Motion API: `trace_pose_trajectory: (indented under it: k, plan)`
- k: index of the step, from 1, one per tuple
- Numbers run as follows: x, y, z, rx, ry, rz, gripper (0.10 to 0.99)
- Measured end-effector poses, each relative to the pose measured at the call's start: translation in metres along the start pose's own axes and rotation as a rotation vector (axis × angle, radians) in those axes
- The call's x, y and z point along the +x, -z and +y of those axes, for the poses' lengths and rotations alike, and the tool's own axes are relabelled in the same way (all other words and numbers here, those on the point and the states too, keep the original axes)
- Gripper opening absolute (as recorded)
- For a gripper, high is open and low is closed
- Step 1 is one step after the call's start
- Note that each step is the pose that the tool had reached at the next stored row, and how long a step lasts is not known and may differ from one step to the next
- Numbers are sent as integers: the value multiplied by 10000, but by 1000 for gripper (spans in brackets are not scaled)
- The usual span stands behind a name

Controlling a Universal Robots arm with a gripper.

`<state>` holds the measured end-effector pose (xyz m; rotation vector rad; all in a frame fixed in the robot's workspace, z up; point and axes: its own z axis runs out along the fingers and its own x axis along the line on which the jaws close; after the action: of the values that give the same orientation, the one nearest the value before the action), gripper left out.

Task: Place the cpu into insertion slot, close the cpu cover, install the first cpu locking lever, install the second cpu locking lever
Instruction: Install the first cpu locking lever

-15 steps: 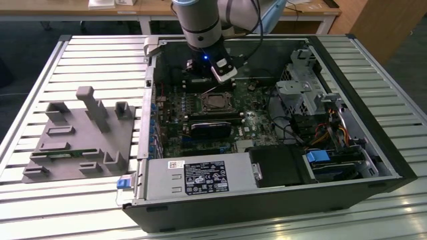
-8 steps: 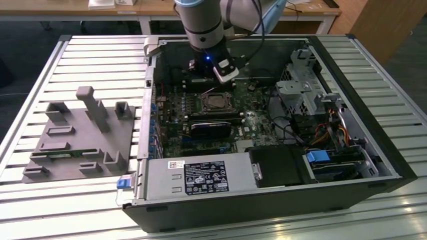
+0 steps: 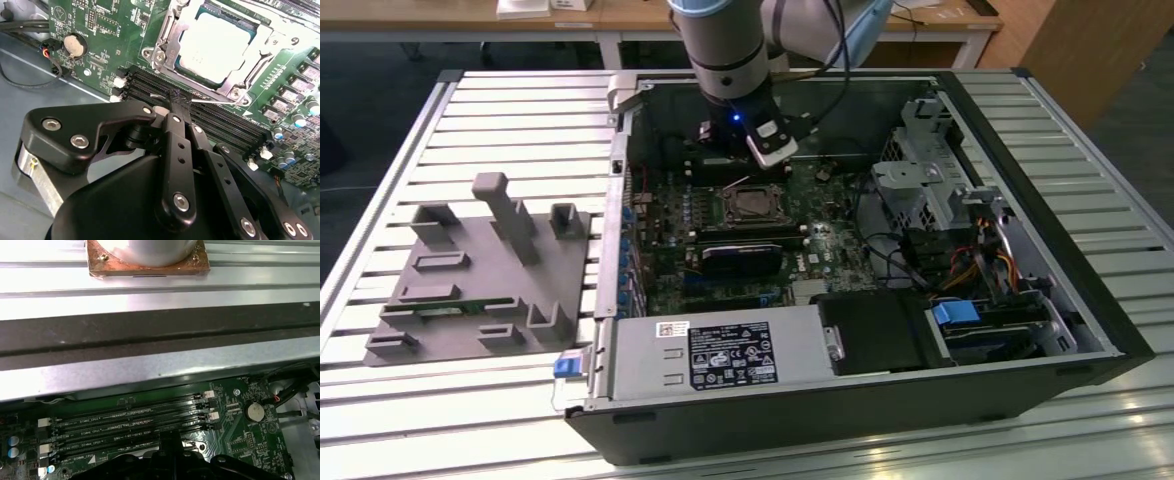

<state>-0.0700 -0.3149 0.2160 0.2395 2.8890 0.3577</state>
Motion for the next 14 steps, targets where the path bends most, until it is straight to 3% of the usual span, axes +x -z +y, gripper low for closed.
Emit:
trace_pose_trajectory:
  k: [6, 9, 14]
  plan:
    - [75, -20, -19, -73, 69, -436, 102]
    - [113, -36, -29, -58, 50, -539, 102]
    - [121, -64, -30, 75, -462, -685, 102]
